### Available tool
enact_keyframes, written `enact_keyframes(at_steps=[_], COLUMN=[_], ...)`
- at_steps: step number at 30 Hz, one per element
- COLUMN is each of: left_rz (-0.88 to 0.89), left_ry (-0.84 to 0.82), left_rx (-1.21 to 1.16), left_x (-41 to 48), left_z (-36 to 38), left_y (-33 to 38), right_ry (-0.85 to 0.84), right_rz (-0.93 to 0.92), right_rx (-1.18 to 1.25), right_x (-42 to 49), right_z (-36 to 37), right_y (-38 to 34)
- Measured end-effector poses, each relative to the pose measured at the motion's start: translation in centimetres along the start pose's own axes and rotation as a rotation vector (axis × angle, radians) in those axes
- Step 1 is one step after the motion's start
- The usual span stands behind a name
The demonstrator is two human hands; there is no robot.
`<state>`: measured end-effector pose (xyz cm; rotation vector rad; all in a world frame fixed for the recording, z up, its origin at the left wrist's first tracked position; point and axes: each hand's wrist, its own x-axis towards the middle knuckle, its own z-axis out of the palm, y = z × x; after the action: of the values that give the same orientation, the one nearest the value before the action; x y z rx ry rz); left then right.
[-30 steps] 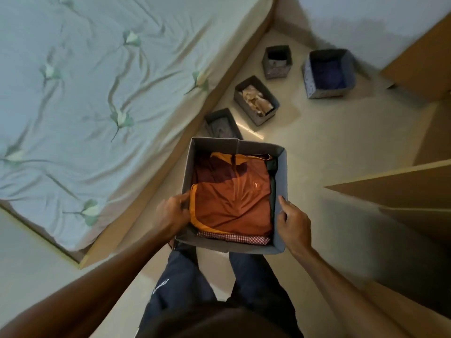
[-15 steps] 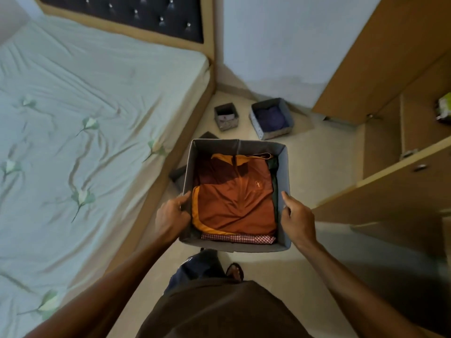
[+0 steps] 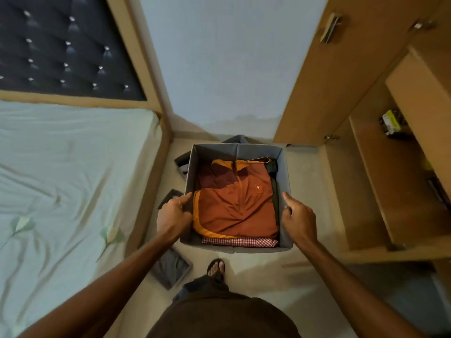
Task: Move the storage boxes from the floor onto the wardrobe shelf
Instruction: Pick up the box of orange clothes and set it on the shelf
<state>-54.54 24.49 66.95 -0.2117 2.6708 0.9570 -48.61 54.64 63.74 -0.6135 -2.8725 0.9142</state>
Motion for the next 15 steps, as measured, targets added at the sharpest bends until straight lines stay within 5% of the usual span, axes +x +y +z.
enact_keyframes(at_steps=[15], left_rz=[0.288], left_ry=[-0.117], left_rx=[0.064], left_x=[25.3], left_z=[5.3], left_y=[22.5], right_ry=[0.241], right_rz=[0.266], right_rx=[0.041], right_x=[25.5], right_z=[-6.2], right_y=[4.0])
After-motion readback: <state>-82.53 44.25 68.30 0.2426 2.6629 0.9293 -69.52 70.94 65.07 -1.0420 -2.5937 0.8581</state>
